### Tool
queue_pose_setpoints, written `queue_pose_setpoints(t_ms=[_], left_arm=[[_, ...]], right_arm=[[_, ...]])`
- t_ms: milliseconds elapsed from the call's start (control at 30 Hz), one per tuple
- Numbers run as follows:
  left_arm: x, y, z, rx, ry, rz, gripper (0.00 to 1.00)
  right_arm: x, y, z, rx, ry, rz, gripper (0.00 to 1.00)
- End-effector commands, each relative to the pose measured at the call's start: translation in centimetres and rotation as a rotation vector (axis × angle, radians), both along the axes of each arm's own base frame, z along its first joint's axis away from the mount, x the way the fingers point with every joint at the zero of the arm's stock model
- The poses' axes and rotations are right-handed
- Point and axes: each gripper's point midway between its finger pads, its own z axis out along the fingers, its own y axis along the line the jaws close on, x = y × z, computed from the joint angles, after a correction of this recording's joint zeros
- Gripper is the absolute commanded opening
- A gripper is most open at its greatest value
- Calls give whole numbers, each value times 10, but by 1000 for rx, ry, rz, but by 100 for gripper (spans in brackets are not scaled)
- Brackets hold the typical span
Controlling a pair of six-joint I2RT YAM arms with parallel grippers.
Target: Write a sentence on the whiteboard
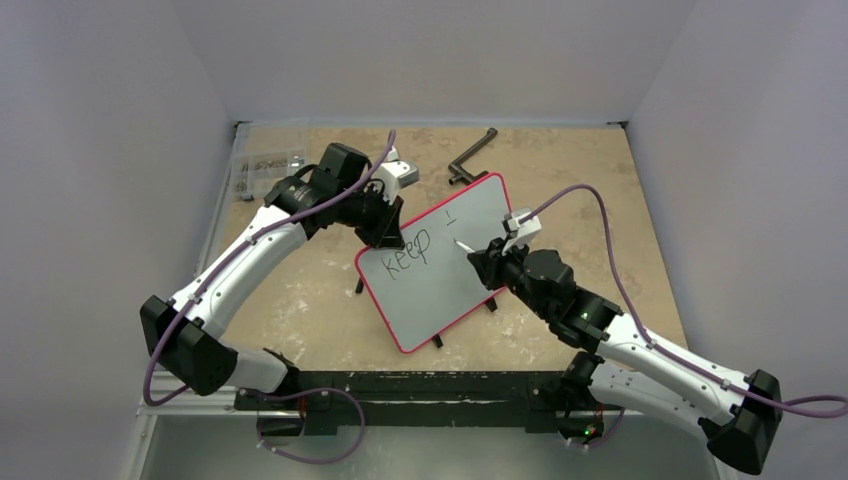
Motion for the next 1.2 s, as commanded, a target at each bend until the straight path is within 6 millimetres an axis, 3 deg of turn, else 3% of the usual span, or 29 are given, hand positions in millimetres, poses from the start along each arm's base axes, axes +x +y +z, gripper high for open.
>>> queue_pose_setpoints(t_ms=[0,200,333,733,1167], left_arm=[[16,46,-35,275,-89,51,0],[16,46,-34,274,-94,52,0],[16,47,-34,274,-95,52,0],[16,47,-35,276,-93,53,0],[20,51,-37,299,-102,70,0]], right_arm=[[1,-3,0,5,17,-24,0],[1,-9,-12,-14,46,-53,0],[4,-12,-7,-23,33,-76,0],[26,-9,37,-47,-75,-118,0],[31,-12,94,53,-189,-147,0]])
